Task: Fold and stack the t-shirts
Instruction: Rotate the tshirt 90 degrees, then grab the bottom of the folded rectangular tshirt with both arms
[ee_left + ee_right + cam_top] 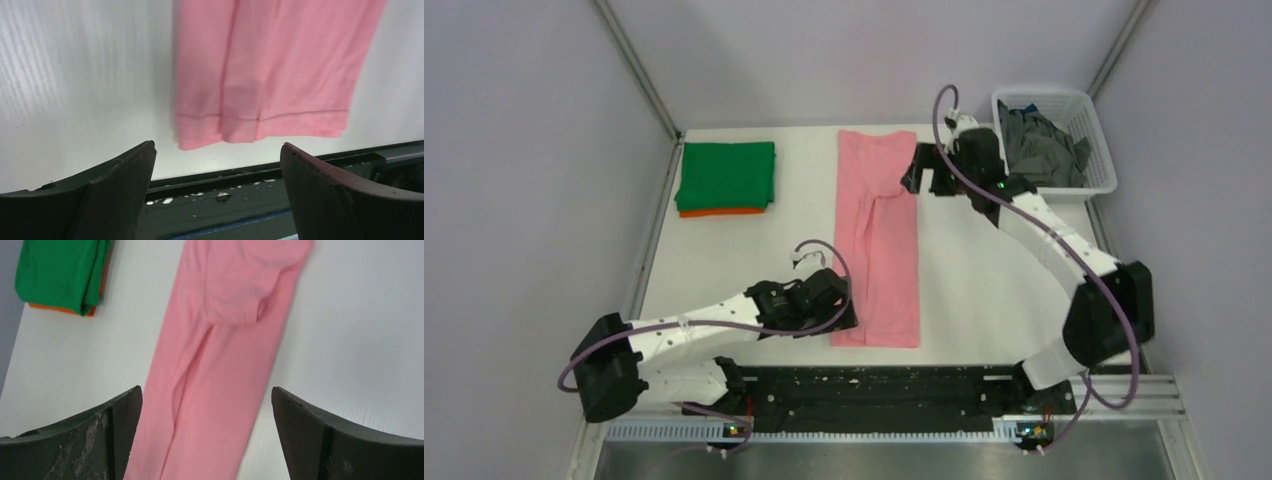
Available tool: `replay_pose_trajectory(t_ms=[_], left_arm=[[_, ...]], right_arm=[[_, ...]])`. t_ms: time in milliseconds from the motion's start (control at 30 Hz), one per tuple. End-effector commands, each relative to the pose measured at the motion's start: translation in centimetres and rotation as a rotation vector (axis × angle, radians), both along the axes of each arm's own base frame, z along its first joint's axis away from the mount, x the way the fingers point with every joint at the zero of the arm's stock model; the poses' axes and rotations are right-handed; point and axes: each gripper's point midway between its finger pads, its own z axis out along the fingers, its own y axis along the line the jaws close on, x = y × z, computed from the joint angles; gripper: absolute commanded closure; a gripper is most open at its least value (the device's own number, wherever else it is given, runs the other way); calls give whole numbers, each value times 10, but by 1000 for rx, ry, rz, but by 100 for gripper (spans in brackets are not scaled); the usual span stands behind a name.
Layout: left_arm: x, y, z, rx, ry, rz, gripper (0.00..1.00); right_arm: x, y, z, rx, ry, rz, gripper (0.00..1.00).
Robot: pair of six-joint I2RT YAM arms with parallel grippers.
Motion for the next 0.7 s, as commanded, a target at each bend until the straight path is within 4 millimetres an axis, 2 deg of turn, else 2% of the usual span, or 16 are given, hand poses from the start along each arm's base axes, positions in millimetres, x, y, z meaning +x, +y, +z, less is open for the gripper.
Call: replay_pose_trajectory(t_ms=[0, 33, 67, 100, 267, 367, 533, 600, 667], left_arm=[[-12, 30, -25, 36, 29, 69, 1], [-14, 29, -28, 17, 36, 65, 1], [-15, 27, -30, 2, 41, 58, 2], [-17, 26, -33, -8, 50, 53, 5], [-18, 26, -46, 9, 76, 63, 22], [-13, 28, -51, 29, 71, 77, 37], [-12, 18, -61, 17, 100, 62, 45], [-15, 16, -65, 18, 121, 50, 51], [-18, 16, -68, 22, 137, 47, 61]], right_arm=[[-72, -26, -53, 63, 159, -122, 2], [-95, -30, -74, 70, 208, -122, 3], [-111, -31, -76, 96, 216, -115, 4], [-127, -33, -88, 101, 247, -109, 4], [-188, -38, -130, 98, 363, -78, 6], [-217, -32, -142, 122, 415, -20, 8], [-264, -18, -159, 121, 502, 73, 12], [-279, -16, -166, 122, 536, 89, 15], [-292, -15, -170, 130, 563, 99, 20]])
